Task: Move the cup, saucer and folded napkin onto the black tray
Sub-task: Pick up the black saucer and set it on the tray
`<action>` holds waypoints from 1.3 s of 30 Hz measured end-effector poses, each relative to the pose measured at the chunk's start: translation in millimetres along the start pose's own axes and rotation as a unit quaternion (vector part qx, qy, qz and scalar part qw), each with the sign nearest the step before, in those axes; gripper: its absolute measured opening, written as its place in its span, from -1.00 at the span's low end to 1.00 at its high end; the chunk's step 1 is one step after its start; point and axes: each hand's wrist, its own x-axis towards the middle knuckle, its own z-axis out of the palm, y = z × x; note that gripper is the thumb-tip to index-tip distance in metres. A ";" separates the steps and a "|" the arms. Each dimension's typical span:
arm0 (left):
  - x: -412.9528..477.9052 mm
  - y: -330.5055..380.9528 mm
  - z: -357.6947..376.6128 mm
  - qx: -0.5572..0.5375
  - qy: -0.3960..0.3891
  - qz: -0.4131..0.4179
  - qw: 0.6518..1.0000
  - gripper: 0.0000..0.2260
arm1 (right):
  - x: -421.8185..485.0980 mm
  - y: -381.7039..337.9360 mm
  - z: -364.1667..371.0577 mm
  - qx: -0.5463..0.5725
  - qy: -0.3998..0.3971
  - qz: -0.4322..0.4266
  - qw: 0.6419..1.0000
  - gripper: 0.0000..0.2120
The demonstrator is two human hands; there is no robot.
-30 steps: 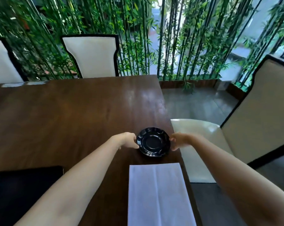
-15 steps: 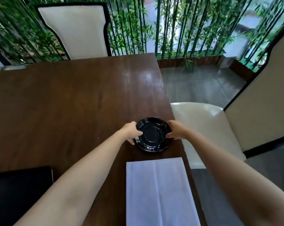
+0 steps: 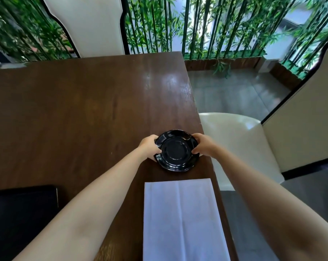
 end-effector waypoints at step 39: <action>-209.7 -75.4 -153.9 -0.150 0.095 0.135 0.975 -0.55 | -147.4 -180.1 29.4 0.143 -0.096 -0.156 0.973 -0.46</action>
